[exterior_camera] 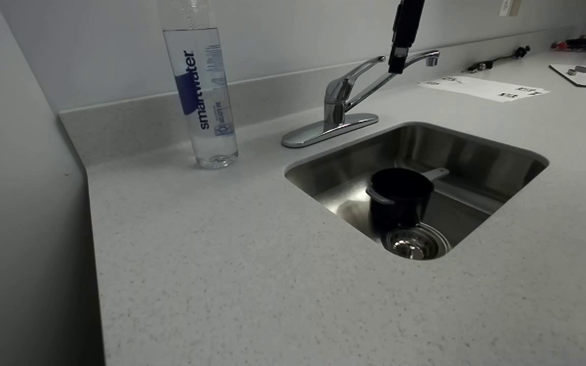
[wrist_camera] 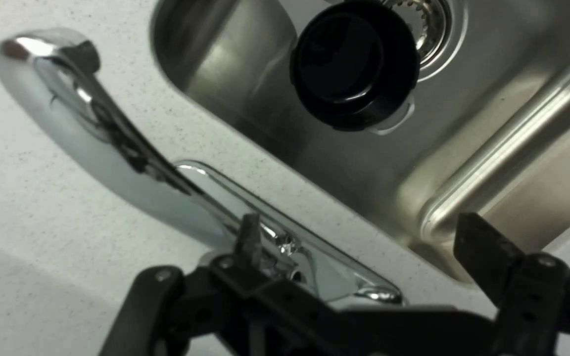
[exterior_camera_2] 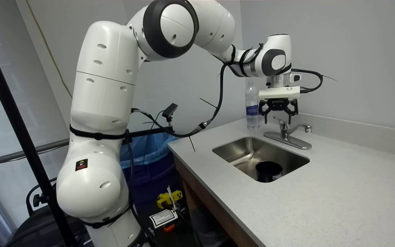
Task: Move the faucet spout from the right to the left
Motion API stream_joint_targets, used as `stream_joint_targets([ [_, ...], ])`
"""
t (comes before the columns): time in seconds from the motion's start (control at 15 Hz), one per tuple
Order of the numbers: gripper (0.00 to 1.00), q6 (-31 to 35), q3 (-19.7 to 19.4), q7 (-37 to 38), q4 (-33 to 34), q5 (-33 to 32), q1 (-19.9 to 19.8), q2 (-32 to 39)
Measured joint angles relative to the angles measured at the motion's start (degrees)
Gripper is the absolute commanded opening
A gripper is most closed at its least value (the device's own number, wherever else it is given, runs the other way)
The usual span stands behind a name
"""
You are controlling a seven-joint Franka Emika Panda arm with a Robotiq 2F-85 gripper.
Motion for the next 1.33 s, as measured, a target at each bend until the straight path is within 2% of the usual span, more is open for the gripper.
stream_joint_targets([
  [0.33, 1.0, 5.42, -1.68, -0.01, 0.06, -0.03, -0.65, -1.7],
  [0.73, 1.0, 10.82, -3.91, 1.01, -0.66, -0.38, -0.77, -0.12],
  [1.33, 1.0, 9.98, -4.4, 2.94, -0.7, -0.77, -0.76, 2.09],
])
